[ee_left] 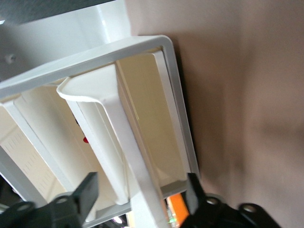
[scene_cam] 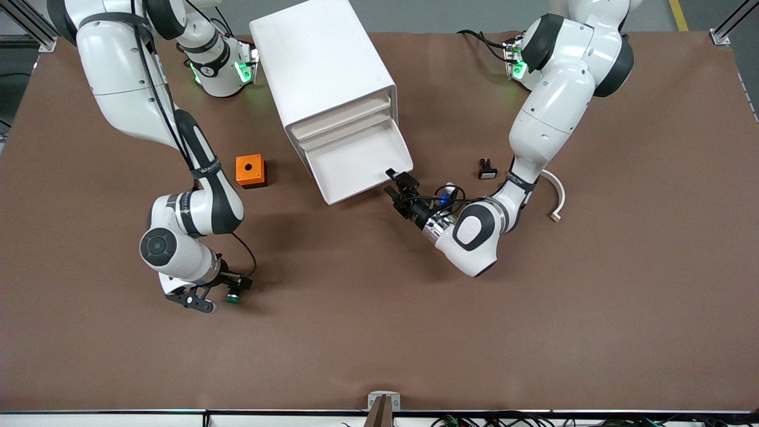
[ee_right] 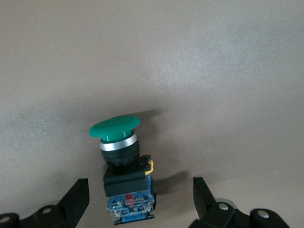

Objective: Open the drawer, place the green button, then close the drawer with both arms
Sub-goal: 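Pull the drawer open with the left gripper while the right gripper grasps the button, then carry the green button with the right gripper over the open drawer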

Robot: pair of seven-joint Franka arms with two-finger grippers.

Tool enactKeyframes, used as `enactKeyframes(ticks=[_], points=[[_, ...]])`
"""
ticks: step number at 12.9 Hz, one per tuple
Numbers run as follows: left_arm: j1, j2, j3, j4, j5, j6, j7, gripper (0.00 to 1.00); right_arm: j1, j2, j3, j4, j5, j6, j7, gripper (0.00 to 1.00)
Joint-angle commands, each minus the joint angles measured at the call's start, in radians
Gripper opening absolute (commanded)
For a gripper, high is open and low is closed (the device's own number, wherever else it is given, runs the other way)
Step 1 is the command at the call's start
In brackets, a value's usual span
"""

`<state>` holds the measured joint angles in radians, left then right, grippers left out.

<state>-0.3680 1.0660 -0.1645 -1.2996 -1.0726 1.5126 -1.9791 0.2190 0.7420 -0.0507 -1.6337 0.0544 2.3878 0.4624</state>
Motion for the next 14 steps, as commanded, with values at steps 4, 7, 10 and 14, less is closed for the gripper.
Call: enactKeyframes(ticks=[4, 7, 10, 14], points=[[-0.015, -0.101, 0.049, 0.028, 0.155, 0.017, 0.633, 0.99, 0.022, 0.014, -0.005, 0.018, -0.001, 0.002, 0.024, 0.49], [-0.040, -0.150, 0.049, 0.031, 0.345, 0.118, 0.871, 0.99, 0.023, 0.011, -0.005, 0.018, 0.004, -0.002, 0.025, 0.03], [-0.048, -0.178, 0.037, 0.028, 0.532, 0.297, 0.931, 0.99, 0.032, -0.019, -0.003, 0.018, 0.004, -0.050, 0.063, 0.00], [-0.094, -0.202, 0.034, 0.025, 0.733, 0.532, 0.933, 0.99, 0.120, -0.191, -0.003, 0.011, 0.005, -0.287, 0.324, 0.00]])
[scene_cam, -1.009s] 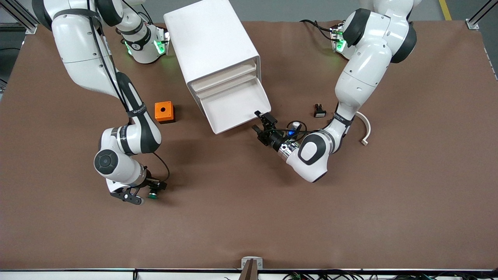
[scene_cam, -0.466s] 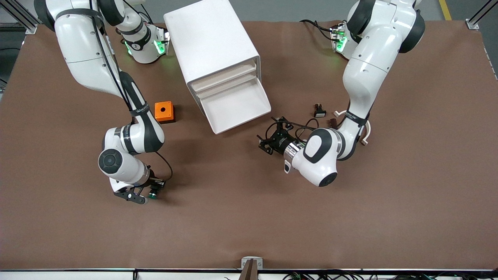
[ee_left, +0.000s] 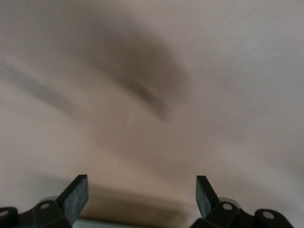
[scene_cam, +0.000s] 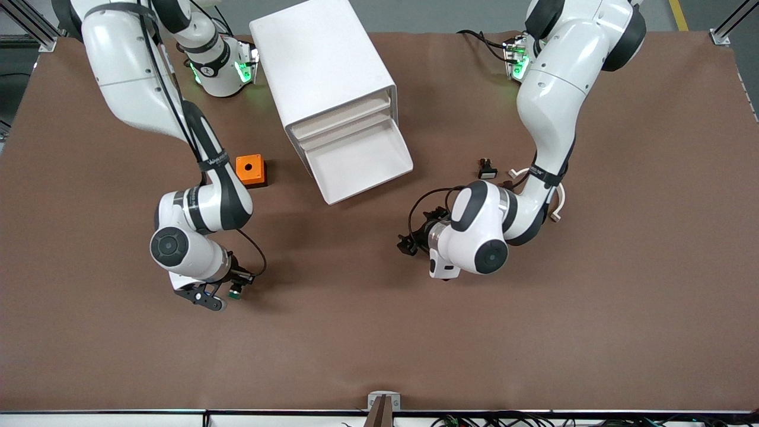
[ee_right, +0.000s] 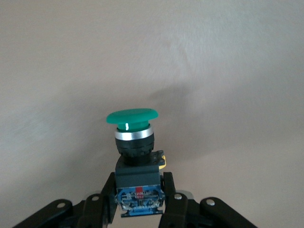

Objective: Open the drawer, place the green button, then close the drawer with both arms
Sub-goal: 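Carry the green button with the right gripper over the open drawer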

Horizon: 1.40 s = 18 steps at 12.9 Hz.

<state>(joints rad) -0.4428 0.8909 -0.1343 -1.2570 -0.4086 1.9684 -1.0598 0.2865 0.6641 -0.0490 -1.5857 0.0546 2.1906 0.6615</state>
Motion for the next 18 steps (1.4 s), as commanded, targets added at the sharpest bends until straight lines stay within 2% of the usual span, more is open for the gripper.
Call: enactKeyframes(ticks=[1, 3, 5, 8, 10, 13, 15, 18], points=[[-0.033, -0.033, 0.004, -0.021, 0.114, 0.119, 0.014, 0.99, 0.087, -0.157, -0.005, -0.043, 0.007, -0.133, 0.204, 0.00], [-0.045, -0.035, 0.004, -0.031, 0.169, 0.173, 0.009, 0.99, 0.156, -0.233, 0.000, -0.054, 0.019, -0.227, 0.361, 0.00], [-0.054, -0.035, 0.004, -0.033, 0.203, 0.194, -0.002, 0.99, 0.229, -0.319, 0.001, -0.135, 0.091, -0.232, 0.484, 0.00], [-0.066, -0.036, 0.007, -0.035, 0.211, 0.214, -0.003, 0.99, 0.339, -0.389, 0.001, -0.230, 0.099, -0.221, 0.674, 0.00], [-0.071, -0.038, 0.005, -0.035, 0.255, 0.224, -0.008, 0.99, 0.433, -0.388, 0.000, -0.260, 0.099, -0.160, 0.839, 0.00], [-0.080, -0.041, 0.007, -0.042, 0.260, 0.227, -0.012, 0.99, 0.537, -0.374, 0.000, -0.278, 0.099, -0.066, 1.015, 0.00], [-0.092, -0.052, 0.009, -0.056, 0.267, 0.227, -0.014, 0.99, 0.586, -0.353, 0.000, -0.278, 0.097, -0.022, 1.088, 0.00], [-0.102, -0.076, 0.005, -0.090, 0.339, 0.231, -0.052, 0.99, 0.638, -0.307, -0.002, -0.278, 0.094, 0.038, 1.162, 0.00]])
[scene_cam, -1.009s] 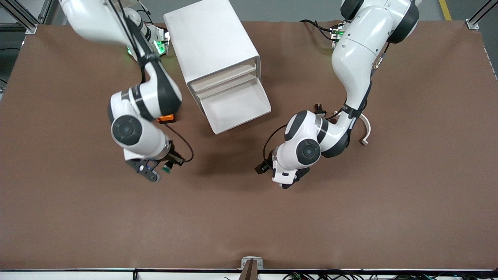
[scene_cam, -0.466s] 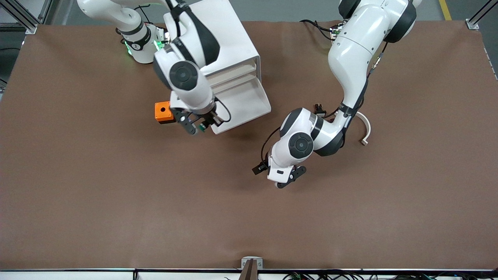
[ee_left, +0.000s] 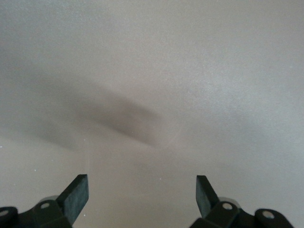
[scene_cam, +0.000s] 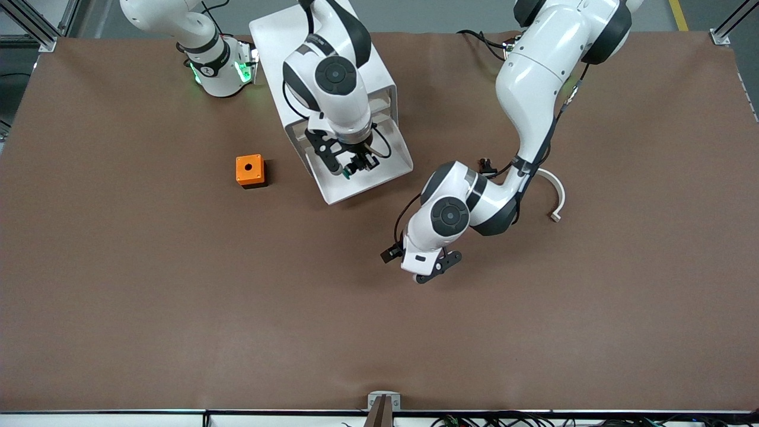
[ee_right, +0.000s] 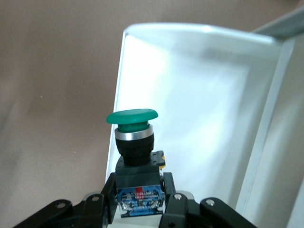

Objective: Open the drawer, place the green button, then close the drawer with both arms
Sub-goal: 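Carry the green button with the right gripper over the open drawer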

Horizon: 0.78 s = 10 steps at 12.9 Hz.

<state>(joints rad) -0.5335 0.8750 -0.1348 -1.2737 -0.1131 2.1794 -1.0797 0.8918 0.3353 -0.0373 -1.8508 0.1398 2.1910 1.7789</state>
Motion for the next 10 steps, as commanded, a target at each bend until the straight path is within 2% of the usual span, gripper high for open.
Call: enactKeyframes(ticks=[1, 6, 10], points=[[-0.013, -0.068, 0.006, -0.087, 0.044, 0.028, -0.034, 0.99, 0.044, 0.042, -0.013, -0.013, 0.007, 0.061, 0.066, 0.00], [-0.034, -0.129, 0.009, -0.186, 0.073, 0.074, -0.037, 1.00, 0.094, 0.108, -0.013, 0.005, 0.000, 0.105, 0.158, 0.00], [-0.040, -0.145, 0.009, -0.197, 0.075, 0.074, -0.063, 1.00, 0.118, 0.123, -0.013, 0.015, 0.000, 0.105, 0.204, 0.00]])
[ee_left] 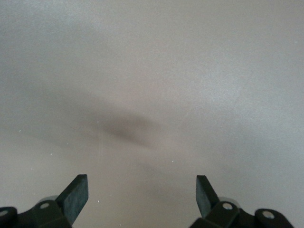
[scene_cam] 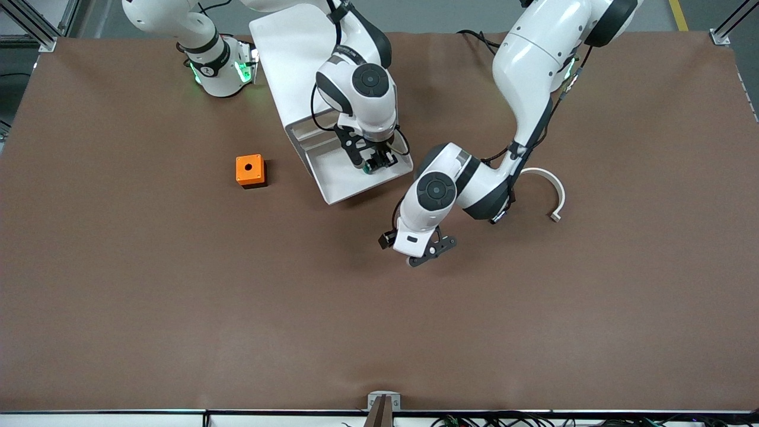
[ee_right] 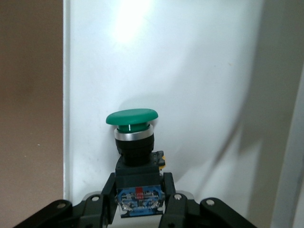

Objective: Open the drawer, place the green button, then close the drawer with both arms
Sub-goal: 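Lower the button into the drawer and open the right gripper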

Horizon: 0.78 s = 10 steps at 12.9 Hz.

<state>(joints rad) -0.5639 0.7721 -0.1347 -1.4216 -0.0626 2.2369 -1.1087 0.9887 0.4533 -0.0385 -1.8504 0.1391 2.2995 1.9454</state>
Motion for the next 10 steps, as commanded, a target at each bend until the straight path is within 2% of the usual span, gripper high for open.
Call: enactKeyframes(ticks=[1, 2, 3, 4, 7, 10], points=[[-0.010, -0.045, 0.009, -0.053, 0.026, 0.017, -0.034, 1.00, 0.021, 0.005, -0.012, 0.017, 0.000, -0.003, 0.043, 0.00], [-0.010, -0.050, 0.007, -0.062, 0.026, 0.017, -0.033, 1.00, 0.022, 0.008, -0.012, 0.023, 0.002, -0.006, 0.043, 0.07], [-0.011, -0.059, 0.007, -0.069, 0.026, 0.017, -0.033, 1.00, 0.024, 0.010, -0.012, 0.028, 0.000, -0.009, 0.041, 0.39], [-0.013, -0.060, 0.007, -0.074, 0.026, 0.017, -0.034, 1.00, 0.024, 0.010, -0.012, 0.028, -0.006, -0.009, 0.041, 0.99], [-0.025, -0.076, 0.006, -0.100, 0.026, 0.017, -0.034, 1.00, 0.005, 0.008, -0.015, 0.059, -0.035, -0.017, 0.023, 1.00], [-0.045, -0.097, 0.006, -0.143, 0.026, 0.017, -0.037, 1.00, -0.063, 0.008, -0.015, 0.108, -0.036, -0.060, -0.165, 1.00]])
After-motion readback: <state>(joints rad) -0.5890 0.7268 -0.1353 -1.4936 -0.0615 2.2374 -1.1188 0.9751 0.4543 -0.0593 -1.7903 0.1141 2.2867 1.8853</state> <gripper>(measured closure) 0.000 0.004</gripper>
